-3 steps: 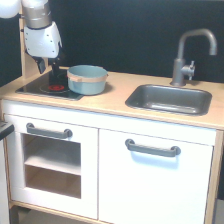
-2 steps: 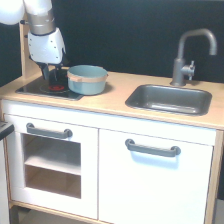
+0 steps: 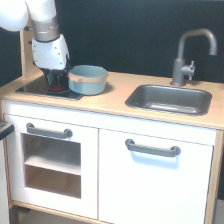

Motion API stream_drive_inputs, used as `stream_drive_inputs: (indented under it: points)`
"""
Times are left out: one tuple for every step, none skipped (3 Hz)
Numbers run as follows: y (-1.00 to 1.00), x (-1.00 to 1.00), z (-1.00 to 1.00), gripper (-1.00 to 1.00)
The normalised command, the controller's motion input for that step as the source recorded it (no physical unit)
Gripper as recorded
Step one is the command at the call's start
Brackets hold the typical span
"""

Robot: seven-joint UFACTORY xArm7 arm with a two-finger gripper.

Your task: Place the pot in the sink

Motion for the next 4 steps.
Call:
stream_drive_inputs:
  points:
    - [0.30, -0.04, 0.67, -1.00]
    - [0.25, -0.02, -1.00, 0.95]
    - [-0.05, -0.02, -0.31, -1.00]
    - [-0.36, 1.00, -1.00, 1.00]
